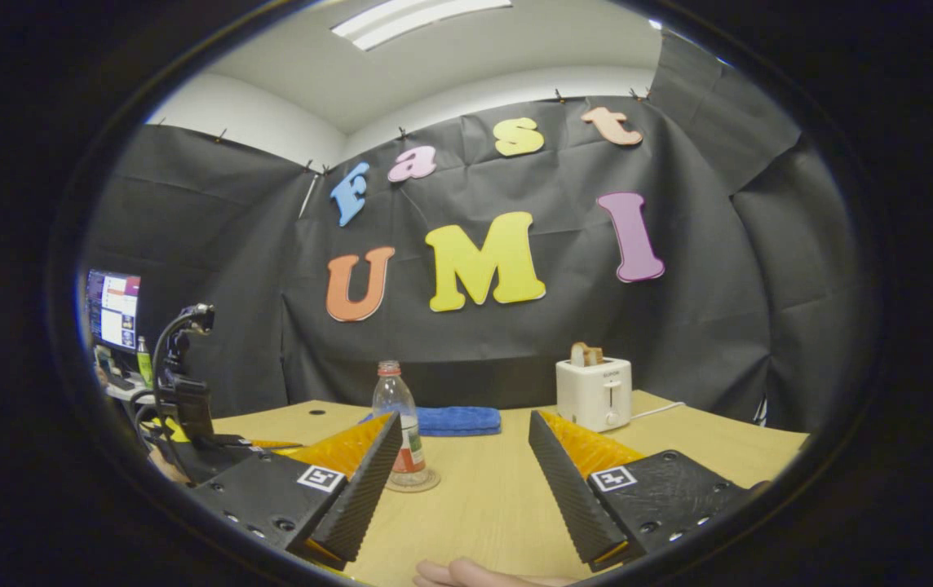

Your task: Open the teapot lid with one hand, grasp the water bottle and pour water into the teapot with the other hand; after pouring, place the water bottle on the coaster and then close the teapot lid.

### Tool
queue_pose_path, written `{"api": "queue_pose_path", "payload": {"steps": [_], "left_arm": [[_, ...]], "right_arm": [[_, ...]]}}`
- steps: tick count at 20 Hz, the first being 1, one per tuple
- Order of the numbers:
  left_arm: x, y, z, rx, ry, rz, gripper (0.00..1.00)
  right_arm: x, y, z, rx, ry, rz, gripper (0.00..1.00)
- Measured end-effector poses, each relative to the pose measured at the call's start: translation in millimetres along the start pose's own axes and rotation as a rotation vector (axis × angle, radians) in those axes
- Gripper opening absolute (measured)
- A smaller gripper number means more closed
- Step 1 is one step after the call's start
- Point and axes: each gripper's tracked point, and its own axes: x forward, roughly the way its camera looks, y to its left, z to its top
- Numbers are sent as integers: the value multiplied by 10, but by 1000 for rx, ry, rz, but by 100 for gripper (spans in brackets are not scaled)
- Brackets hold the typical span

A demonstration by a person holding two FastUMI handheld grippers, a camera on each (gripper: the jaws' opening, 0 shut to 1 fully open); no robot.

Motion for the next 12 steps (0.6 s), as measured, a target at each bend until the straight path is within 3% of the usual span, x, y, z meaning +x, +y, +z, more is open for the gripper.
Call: {"api": "queue_pose_path", "payload": {"steps": [5,6,7,10,12], "left_arm": [[8,11,-34,14,17,-2,14],[-10,33,-25,17,19,3,29],[-19,56,-7,10,14,5,34],[-45,20,33,-14,0,-13,63],[-37,74,22,-10,9,11,69]], "right_arm": [[-2,2,-30,3,5,-1,93],[2,-18,-34,4,8,-6,94],[-4,-24,-42,8,14,-8,94],[-21,-29,23,4,-1,-5,94],[-19,-55,23,-3,-4,-5,94]]}}
